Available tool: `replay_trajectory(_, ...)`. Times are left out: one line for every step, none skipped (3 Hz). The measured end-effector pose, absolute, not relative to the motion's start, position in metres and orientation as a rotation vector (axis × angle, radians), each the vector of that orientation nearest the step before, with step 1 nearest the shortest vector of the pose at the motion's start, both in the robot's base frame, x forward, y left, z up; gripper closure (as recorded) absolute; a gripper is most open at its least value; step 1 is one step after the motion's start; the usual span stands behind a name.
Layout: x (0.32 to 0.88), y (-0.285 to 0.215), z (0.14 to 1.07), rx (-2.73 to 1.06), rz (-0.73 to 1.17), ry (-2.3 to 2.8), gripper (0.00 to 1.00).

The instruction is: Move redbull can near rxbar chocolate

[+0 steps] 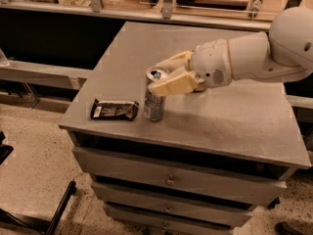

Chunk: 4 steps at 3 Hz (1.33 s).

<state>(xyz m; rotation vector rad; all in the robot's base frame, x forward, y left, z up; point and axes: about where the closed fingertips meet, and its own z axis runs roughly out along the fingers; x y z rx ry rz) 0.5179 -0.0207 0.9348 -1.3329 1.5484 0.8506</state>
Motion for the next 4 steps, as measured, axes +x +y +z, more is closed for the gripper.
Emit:
replay_trajectory(0.5242, -0.0014, 0.9313, -1.361, 0.871, 1.542, 1.0)
replay_trajectory(0.53, 0.0036, 0.9291, -1.345, 0.881, 1.567, 0.76)
replay_trajectory(0.5289, 0.0055, 0.9297, -1.35, 0.882, 1.563, 0.53)
replay_trajectory(0.528, 0.0076, 0.9302, -1.354, 0.884, 1.561, 0.3)
